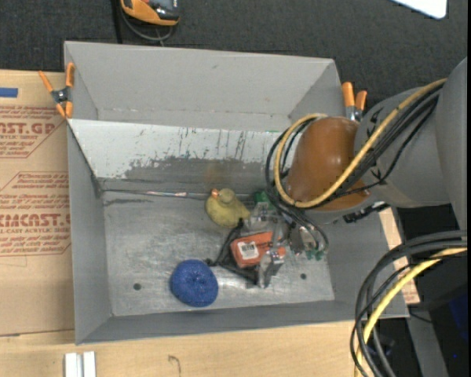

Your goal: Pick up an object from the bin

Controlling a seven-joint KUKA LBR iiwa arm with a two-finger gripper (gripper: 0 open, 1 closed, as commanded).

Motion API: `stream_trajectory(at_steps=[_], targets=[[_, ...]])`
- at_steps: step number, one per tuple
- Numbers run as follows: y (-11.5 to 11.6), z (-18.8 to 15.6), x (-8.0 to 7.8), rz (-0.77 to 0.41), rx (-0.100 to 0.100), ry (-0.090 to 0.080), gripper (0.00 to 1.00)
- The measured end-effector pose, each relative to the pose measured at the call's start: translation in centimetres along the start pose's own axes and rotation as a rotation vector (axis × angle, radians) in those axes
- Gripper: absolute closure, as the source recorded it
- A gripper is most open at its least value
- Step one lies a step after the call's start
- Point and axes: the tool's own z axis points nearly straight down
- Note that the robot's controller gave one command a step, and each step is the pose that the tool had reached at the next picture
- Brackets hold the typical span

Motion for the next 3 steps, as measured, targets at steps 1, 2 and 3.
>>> stream_trajectory(at_steps=[1,2,3], targets=[[-1.1,0.5,1.7,0.073,0.001,-0.005,0.00],[-0.5,1.0,3.4,0.055,0.000,-0.005,1.00],[-0.5,1.0,3.4,0.055,0.000,-0.005,1.00]])
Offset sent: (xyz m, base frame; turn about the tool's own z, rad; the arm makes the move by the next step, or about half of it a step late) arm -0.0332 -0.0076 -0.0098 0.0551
